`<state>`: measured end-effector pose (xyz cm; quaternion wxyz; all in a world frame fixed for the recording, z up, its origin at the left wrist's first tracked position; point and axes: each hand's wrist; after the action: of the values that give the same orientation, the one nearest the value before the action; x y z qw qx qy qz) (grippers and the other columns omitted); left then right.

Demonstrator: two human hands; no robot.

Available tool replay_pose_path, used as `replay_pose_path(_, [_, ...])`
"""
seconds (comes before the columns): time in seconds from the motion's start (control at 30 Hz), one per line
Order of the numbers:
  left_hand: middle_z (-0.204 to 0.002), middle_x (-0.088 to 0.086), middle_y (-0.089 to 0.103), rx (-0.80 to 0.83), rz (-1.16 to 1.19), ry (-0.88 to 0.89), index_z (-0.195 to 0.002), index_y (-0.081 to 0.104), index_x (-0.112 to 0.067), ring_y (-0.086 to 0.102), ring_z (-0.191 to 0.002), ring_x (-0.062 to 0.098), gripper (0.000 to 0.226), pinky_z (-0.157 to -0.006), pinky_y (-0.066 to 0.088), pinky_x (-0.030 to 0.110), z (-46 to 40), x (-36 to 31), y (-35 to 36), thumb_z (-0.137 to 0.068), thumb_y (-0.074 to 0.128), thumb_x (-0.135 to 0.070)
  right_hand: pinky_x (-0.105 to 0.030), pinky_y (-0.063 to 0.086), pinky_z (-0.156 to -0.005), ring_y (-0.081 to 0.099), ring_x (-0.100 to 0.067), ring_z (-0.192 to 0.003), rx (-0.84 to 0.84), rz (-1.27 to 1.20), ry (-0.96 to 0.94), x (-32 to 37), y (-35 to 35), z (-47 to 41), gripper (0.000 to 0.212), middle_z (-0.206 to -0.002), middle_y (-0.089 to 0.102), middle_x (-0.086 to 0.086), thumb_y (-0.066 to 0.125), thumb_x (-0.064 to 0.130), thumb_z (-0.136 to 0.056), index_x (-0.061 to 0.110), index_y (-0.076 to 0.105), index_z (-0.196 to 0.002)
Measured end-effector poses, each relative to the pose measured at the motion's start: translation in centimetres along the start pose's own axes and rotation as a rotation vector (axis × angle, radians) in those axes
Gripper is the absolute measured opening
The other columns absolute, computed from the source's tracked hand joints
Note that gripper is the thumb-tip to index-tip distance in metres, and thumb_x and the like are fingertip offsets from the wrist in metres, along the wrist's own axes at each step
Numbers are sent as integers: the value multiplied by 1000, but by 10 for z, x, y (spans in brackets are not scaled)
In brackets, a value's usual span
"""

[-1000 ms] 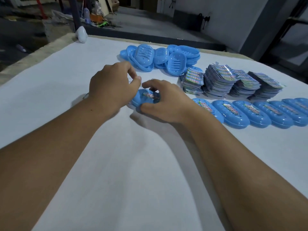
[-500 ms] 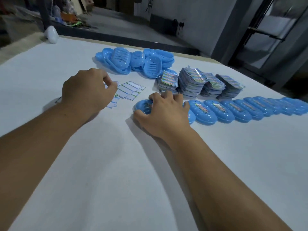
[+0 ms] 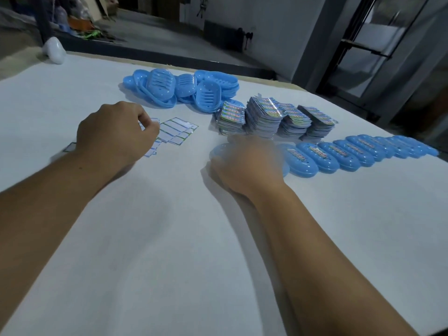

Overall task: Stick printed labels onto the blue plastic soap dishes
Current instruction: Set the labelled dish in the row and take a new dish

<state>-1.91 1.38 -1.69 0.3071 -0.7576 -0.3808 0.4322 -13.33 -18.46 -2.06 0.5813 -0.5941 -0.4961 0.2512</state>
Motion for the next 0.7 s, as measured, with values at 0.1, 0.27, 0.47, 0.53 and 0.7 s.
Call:
replay_pose_path(0.1, [-91, 4, 70, 7, 9, 2, -85, 66, -28, 58, -82, 30, 23, -72, 43, 36, 0, -2, -1, -90, 59, -49, -58, 13, -121, 33, -33, -142, 1, -6, 5, -11, -4, -4, 58, -149, 48, -3, 50, 56, -90, 35, 47, -144])
replay_pose_path(0.27, [-95, 4, 71, 24, 11, -13, -88, 67, -28, 59, -84, 30, 24, -74, 45, 37, 1, -2, -1, -90, 59, -50, -56, 14, -122, 35, -31, -143, -13, -21, -9, -22, -5, -11, 58, -151, 48, 0, 51, 56, -90, 38, 47, -145])
replay_pose_path(0.47, [-94, 2, 70, 39, 21, -23, -85, 64, -30, 59, -82, 25, 22, -71, 43, 34, 0, 0, -5, -91, 60, -51, -53, 18, -120, 36, -30, -142, -6, -39, -45, -25, -5, -16, 53, -154, 46, 5, 52, 52, -93, 40, 48, -144])
replay_pose_path(0.53, [-93, 1, 70, 47, 22, -21, -86, 64, -31, 60, -83, 25, 22, -71, 43, 34, -1, 1, -6, -92, 60, -51, -52, 21, -120, 40, -31, -139, -30, -51, -76, -22, -5, -17, 51, -152, 48, 5, 54, 51, -93, 38, 52, -141])
replay_pose_path(0.7, [-92, -1, 69, 62, 3, -32, -87, 64, -32, 59, -81, 22, 21, -69, 42, 32, -2, 3, -5, -92, 58, -52, -43, 33, -111, 49, -31, -130, -86, -58, -203, 4, -7, -29, 42, -142, 56, 1, 57, 46, -94, 32, 60, -134])
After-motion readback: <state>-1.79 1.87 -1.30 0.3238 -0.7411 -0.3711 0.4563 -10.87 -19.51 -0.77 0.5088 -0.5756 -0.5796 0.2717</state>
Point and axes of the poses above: each hand's wrist, its own z-axis away from the middle knuckle, its own y-axis out of the palm, x = y × z
